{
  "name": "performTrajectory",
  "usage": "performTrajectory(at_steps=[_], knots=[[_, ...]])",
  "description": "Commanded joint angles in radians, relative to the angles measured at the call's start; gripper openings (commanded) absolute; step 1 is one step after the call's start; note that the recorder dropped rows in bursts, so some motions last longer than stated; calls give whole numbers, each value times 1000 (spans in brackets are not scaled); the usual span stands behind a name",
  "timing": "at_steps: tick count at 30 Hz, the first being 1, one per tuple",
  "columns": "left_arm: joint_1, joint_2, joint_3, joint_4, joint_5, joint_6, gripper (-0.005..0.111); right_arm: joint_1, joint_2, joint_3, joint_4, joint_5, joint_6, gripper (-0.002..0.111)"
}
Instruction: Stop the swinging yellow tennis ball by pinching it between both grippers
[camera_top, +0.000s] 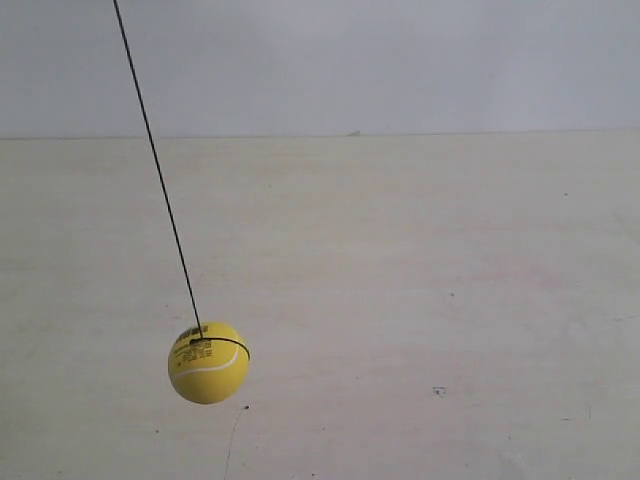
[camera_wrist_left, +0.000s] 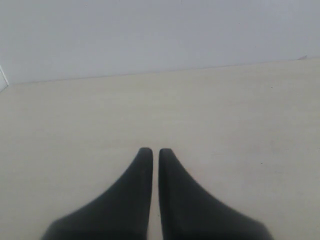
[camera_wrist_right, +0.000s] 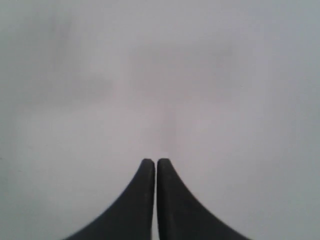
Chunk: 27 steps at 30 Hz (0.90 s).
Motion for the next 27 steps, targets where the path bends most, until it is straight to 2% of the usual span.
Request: performTrajectory(at_steps=[1,3,4,6,12,27], knots=[[-2,-1,4,-7,-3,5,5,-106,-7,111,219,60,-217,0],[-2,-1,4,-7,-3,5,5,-111,-7,114,216,126,-280,0],[-2,-1,4,-7,-3,5,5,-111,-7,114,211,242,-317,0],[-2,-1,4,-7,-3,5,5,-109,-7,114,207,361,-367,0],[-2,-1,4,-7,-3,5,5,-106,-7,114,144,591,-377,0],[-2,-1,4,-7,-3,5,5,-106,-7,114,146,599,-333,0]])
